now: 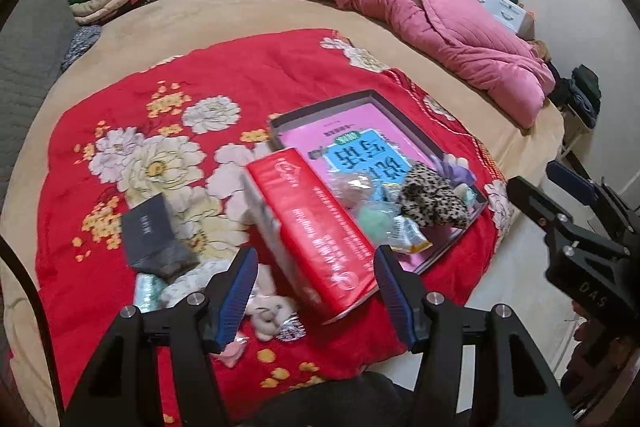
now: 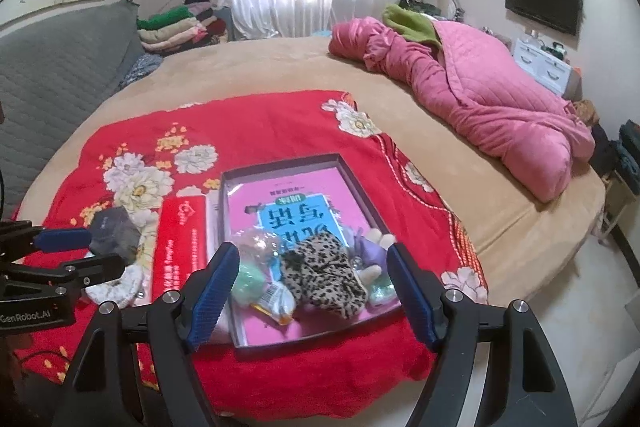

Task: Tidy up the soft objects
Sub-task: 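Move both tools back toward the remaining pile of items, then grasp the white scrunchie with the left tool while the right tool grasps the pink bagged mask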

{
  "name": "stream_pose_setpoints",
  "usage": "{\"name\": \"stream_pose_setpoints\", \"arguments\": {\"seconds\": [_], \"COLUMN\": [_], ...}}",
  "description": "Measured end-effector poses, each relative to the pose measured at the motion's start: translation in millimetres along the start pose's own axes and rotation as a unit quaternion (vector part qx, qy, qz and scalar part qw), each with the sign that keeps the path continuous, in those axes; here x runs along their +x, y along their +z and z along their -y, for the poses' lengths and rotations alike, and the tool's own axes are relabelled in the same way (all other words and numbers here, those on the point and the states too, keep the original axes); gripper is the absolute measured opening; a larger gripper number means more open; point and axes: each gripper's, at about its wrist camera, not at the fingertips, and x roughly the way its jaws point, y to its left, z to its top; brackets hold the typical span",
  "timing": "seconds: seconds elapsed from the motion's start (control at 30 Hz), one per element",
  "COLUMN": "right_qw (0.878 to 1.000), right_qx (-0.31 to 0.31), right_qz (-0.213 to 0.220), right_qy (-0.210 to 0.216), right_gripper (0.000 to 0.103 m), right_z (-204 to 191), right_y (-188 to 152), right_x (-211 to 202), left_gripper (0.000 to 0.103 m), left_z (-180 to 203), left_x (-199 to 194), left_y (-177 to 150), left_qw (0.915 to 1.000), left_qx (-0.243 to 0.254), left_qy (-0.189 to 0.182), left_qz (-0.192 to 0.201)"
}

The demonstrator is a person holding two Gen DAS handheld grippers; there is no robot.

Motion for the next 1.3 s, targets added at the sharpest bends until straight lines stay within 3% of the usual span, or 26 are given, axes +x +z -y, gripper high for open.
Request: {"name": "stream_pose_setpoints", "arguments": {"seconds": [0.63, 1.0, 1.2, 1.3], "right_qw": [0.995, 0.978, 0.966, 0.964], "right_qx": [-0.076, -0.168, -0.189, -0.199], "right_qz": [0.016, -0.02, -0.063, -0.077], "right_qy": [0.065, 0.119, 0.164, 0.157], "right_gripper": [0.078, 0.078, 0.078, 0.078], "right_z": [-83, -158, -190, -194], "right_y": [1, -30, -59, -68], "right_x": [-23, -5, 17, 27], "left_gripper": [0.06, 0.06, 0.06, 0.06], "left_z": [-114, -153, -166, -162], "left_x": [-42, -21, 6, 25], "left_y": [-39, -75, -80, -79], "left_qw": [0.9938, 0.9888, 0.9862, 0.9858], "left_qx": [-0.096, -0.134, -0.152, -0.149], "left_qy": [0.055, 0.061, 0.031, 0.021], "left_qz": [0.012, -0.028, -0.057, -0.075]}}
